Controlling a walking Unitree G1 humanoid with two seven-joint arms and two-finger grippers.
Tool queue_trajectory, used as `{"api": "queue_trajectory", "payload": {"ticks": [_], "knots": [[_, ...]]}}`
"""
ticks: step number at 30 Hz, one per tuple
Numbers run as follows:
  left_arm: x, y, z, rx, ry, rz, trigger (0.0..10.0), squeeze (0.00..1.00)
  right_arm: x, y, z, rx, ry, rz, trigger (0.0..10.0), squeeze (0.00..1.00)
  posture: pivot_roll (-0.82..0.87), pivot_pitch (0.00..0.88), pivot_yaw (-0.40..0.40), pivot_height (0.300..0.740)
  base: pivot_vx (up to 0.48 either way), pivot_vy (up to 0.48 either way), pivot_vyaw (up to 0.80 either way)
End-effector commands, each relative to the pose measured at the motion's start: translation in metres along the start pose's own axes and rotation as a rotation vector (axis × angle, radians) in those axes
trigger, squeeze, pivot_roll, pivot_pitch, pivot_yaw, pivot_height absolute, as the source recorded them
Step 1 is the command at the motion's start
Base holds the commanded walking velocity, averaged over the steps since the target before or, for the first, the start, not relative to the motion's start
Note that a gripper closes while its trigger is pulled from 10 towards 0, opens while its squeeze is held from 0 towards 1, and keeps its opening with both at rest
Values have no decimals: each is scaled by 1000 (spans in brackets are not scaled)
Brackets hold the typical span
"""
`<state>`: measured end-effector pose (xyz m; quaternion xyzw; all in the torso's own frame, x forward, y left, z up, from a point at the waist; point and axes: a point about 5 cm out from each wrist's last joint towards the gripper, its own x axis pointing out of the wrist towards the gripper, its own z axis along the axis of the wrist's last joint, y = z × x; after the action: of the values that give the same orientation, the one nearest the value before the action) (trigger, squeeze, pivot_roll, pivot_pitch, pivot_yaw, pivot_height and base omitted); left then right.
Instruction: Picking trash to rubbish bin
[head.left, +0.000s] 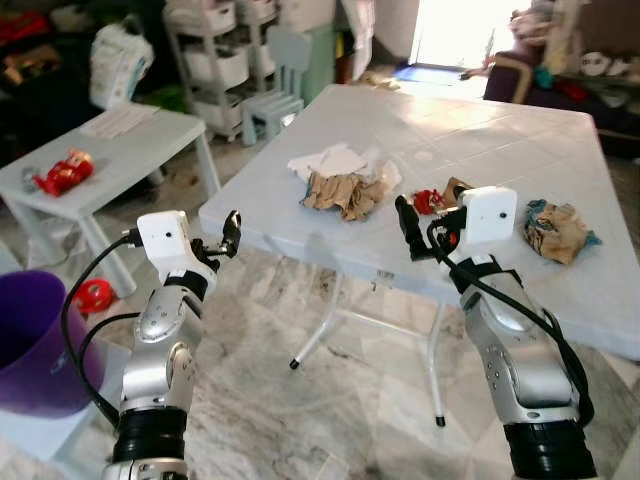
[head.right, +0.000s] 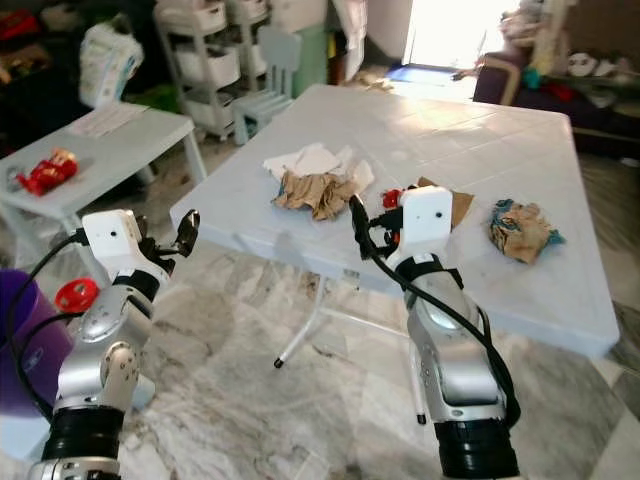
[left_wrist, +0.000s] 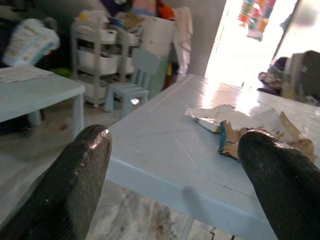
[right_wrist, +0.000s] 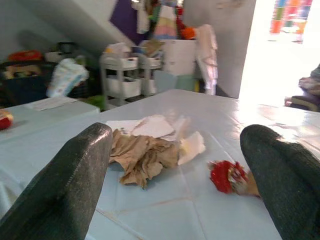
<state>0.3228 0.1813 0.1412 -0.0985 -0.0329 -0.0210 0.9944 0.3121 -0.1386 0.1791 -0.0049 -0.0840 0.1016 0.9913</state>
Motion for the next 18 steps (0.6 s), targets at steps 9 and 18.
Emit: {"api": "queue_trajectory", "payload": {"ticks": [9,18], "knots": [[4,-5,1,0,4,-9,10000,0,0,-6,3,-12,-7,-24,10000,0,-129,0,22,740,0,90,-800],[5,-4,2,13,5,-14,10000,0,1,-5,3,-8,-8,-22,10000,0,-124,0,25,740,0,0,-800]]}}
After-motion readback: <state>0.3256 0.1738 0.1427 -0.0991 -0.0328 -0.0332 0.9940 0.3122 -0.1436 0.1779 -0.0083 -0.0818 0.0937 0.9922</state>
